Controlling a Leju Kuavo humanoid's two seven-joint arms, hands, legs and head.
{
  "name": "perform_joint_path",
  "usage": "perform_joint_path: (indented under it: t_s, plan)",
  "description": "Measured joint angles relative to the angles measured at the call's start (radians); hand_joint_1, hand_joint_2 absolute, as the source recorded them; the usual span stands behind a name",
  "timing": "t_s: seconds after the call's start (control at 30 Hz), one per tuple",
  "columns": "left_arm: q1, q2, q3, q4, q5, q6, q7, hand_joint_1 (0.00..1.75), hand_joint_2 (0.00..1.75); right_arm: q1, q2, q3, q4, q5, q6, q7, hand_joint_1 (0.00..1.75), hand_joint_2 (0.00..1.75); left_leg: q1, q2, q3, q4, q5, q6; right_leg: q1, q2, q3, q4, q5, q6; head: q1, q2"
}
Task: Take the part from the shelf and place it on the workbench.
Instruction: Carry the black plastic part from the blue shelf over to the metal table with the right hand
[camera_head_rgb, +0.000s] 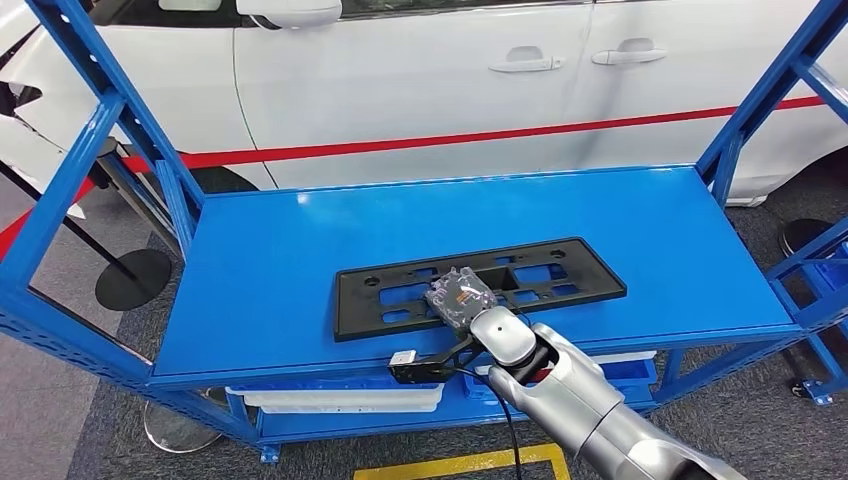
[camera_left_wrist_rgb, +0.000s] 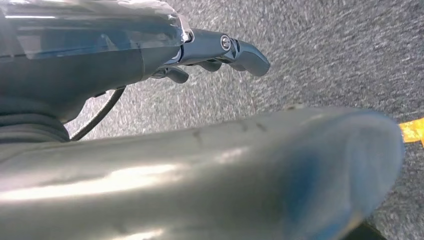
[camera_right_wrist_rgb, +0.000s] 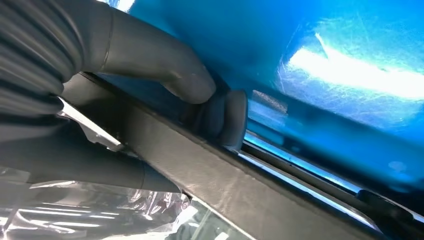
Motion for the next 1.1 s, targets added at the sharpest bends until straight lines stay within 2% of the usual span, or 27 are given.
perform_joint_path:
  t_s: [0.07, 0.1, 0.13, 0.23, 0.3, 0.33, 0.4, 0.43, 0.47, 0.5, 0.53, 0.57, 0.63, 0.67, 0.77, 0.83, 0.93, 0.97, 1.0, 1.03, 1.07, 1.1]
  plan:
    - [-0.001, 0.002, 0.000, 0.000, 0.000, 0.000, 0.000, 0.00, 0.00, -0.001, 0.000, 0.001, 0.002, 0.000, 0.000, 0.000, 1.75, 1.75, 0.003, 0.002, 0.064, -0.129, 0.064, -0.002, -0.001, 0.001, -0.002, 0.015, -0.010, 0.008, 0.000, 0.000]
    - [-0.001, 0.002, 0.000, 0.000, 0.000, -0.001, -0.001, 0.00, 0.00, -0.003, 0.000, 0.001, 0.003, 0.000, -0.001, 0.001, 1.75, 1.75, 0.005, 0.002, 0.091, -0.187, 0.085, 0.000, 0.000, 0.003, -0.006, 0.026, -0.015, 0.013, -0.001, 0.000]
    - [-0.001, 0.003, 0.000, 0.000, 0.001, -0.002, -0.002, 0.00, 0.00, -0.004, 0.000, 0.001, 0.004, 0.000, -0.003, 0.001, 1.75, 1.75, 0.005, 0.002, 0.107, -0.221, 0.092, 0.004, 0.002, 0.004, -0.011, 0.035, -0.019, 0.018, -0.001, 0.000]
    - [0.000, 0.002, 0.001, 0.000, 0.002, -0.005, -0.007, 0.00, 0.00, -0.007, 0.000, 0.000, 0.006, 0.002, -0.018, 0.007, 1.75, 1.75, 0.003, 0.001, 0.107, -0.231, 0.092, 0.023, 0.005, 0.009, -0.019, 0.042, -0.021, 0.031, -0.003, 0.000]
    - [-0.001, 0.002, 0.001, 0.000, 0.003, -0.008, -0.013, 0.00, 0.00, -0.009, 0.000, -0.003, 0.008, 0.008, -0.039, 0.021, 1.75, 1.75, 0.006, 0.002, 0.107, -0.235, 0.097, 0.034, 0.002, 0.010, -0.030, 0.069, -0.042, 0.041, 0.000, 0.000]
    - [-0.002, 0.002, 0.001, 0.000, 0.003, -0.010, -0.017, 0.00, 0.00, -0.009, 0.000, -0.006, 0.008, 0.013, -0.050, 0.030, 1.75, 1.75, 0.008, 0.002, 0.106, -0.237, 0.099, 0.038, 0.000, 0.010, -0.049, 0.109, -0.067, 0.046, 0.002, 0.000]
    - [-0.002, 0.002, 0.001, 0.000, 0.003, -0.011, -0.028, 0.00, 0.00, -0.008, 0.000, -0.015, 0.009, 0.029, -0.073, 0.050, 1.75, 1.75, 0.007, 0.002, 0.101, -0.238, 0.101, 0.043, -0.004, 0.010, -0.112, 0.240, -0.131, 0.056, 0.005, 0.000]
    - [-0.001, 0.002, 0.001, 0.000, 0.003, -0.011, -0.033, 0.00, 0.00, -0.007, 0.000, -0.022, 0.008, 0.041, -0.085, 0.060, 1.75, 1.75, 0.007, 0.002, 0.099, -0.237, 0.101, 0.044, -0.006, 0.010, -0.143, 0.299, -0.150, 0.058, 0.005, 0.000]
    - [0.000, 0.002, 0.001, 0.000, 0.003, -0.011, -0.038, 0.00, 0.00, -0.006, -0.002, -0.031, 0.007, 0.054, -0.098, 0.071, 1.75, 1.75, 0.007, 0.001, 0.098, -0.237, 0.101, 0.044, -0.008, 0.010, -0.159, 0.328, -0.151, 0.060, 0.005, 0.000]
    - [0.001, 0.002, 0.001, 0.000, 0.003, -0.011, -0.042, 0.00, 0.00, -0.006, -0.003, -0.043, 0.002, 0.070, -0.112, 0.081, 1.75, 1.75, 0.007, 0.000, 0.098, -0.237, 0.101, 0.044, -0.009, 0.010, -0.156, 0.318, -0.132, 0.059, 0.005, 0.000]
    - [0.002, 0.001, 0.001, 0.000, 0.003, -0.011, -0.047, 0.00, 0.00, -0.007, -0.005, -0.058, -0.006, 0.088, -0.126, 0.092, 1.75, 1.75, 0.007, -0.001, 0.099, -0.237, 0.101, 0.043, -0.010, 0.010, -0.135, 0.269, -0.098, 0.056, 0.005, 0.000]
    - [0.002, 0.000, 0.001, 0.000, 0.003, -0.011, -0.052, 0.00, 0.00, -0.010, -0.006, -0.077, -0.019, 0.109, -0.145, 0.103, 1.75, 1.75, 0.007, -0.002, 0.100, -0.237, 0.101, 0.042, -0.010, 0.011, -0.101, 0.195, -0.058, 0.052, 0.005, 0.000]
    - [0.001, -0.004, 0.001, 0.000, 0.004, -0.009, -0.061, 0.00, 0.00, -0.020, -0.008, -0.122, -0.055, 0.160, -0.185, 0.119, 1.75, 1.75, 0.005, -0.003, 0.098, -0.237, 0.101, 0.035, -0.004, 0.012, -0.048, 0.074, -0.012, 0.043, 0.005, 0.000]
    - [0.001, -0.006, 0.001, 0.000, 0.005, -0.007, -0.065, 0.00, 0.44, -0.025, -0.008, -0.145, -0.076, 0.185, -0.206, 0.124, 1.75, 1.75, 0.004, -0.003, 0.096, -0.237, 0.102, 0.030, -0.002, 0.012, -0.037, 0.047, -0.007, 0.040, 0.004, 0.000]
    - [0.002, -0.011, 0.003, 0.000, 0.011, 0.003, -0.078, 0.00, 1.75, -0.032, -0.010, -0.219, -0.145, 0.249, -0.259, 0.123, 1.75, 1.75, 0.004, -0.003, 0.094, -0.239, 0.101, 0.013, 0.000, 0.012, -0.035, 0.033, -0.007, 0.028, 0.003, 0.000]
    - [0.004, -0.013, 0.004, 0.000, 0.013, 0.007, -0.085, 0.00, 1.75, -0.031, -0.009, -0.264, -0.194, 0.286, -0.298, 0.115, 1.75, 1.75, 0.004, -0.002, 0.075, -0.192, 0.068, 0.006, -0.004, 0.009, -0.028, 0.020, -0.002, 0.016, 0.002, 0.000]
    - [0.005, -0.017, 0.007, 0.000, 0.015, 0.013, -0.092, 0.00, 1.75, -0.024, -0.008, -0.313, -0.263, 0.327, -0.369, 0.101, 1.75, 1.75, 0.005, 0.000, -0.013, -0.002, -0.022, 0.004, -0.001, 0.007, -0.025, 0.017, -0.003, 0.005, -0.001, 0.000]
    - [0.006, -0.019, 0.007, 0.000, 0.015, 0.015, -0.094, 0.00, 1.75, -0.020, -0.008, -0.322, -0.280, 0.334, -0.389, 0.097, 1.75, 1.75, 0.005, 0.000, -0.034, 0.040, -0.030, 0.003, 0.000, 0.007, -0.024, 0.018, -0.005, 0.003, -0.001, 0.000]
    - [0.006, -0.020, 0.007, 0.000, 0.016, 0.018, -0.096, 0.00, 1.75, -0.016, -0.008, -0.329, -0.294, 0.338, -0.406, 0.094, 1.75, 1.75, 0.005, 0.000, -0.043, 0.054, -0.023, 0.003, 0.001, 0.007, -0.023, 0.020, -0.007, 0.003, -0.001, 0.000]
    - [0.006, -0.022, 0.007, 0.000, 0.016, 0.019, -0.098, 0.00, 1.75, -0.012, -0.008, -0.335, -0.310, 0.341, -0.422, 0.091, 1.75, 1.75, 0.005, 0.000, -0.032, 0.028, 0.003, 0.003, 0.001, 0.008, -0.022, 0.023, -0.010, 0.003, -0.001, 0.000]
    - [0.006, -0.022, 0.007, 0.000, 0.017, 0.021, -0.099, 0.00, 1.75, -0.008, -0.008, -0.343, -0.329, 0.341, -0.441, 0.088, 1.75, 1.75, 0.005, 0.001, -0.003, -0.037, 0.045, 0.004, 0.000, 0.009, -0.020, 0.029, -0.015, 0.006, -0.001, 0.000]
    - [0.005, -0.022, 0.008, 0.000, 0.018, 0.021, -0.100, 0.00, 1.75, -0.005, -0.008, -0.351, -0.348, 0.342, -0.460, 0.085, 1.75, 1.75, 0.005, 0.001, 0.027, -0.102, 0.073, 0.006, 0.001, 0.010, -0.019, 0.035, -0.021, 0.010, -0.001, 0.000]
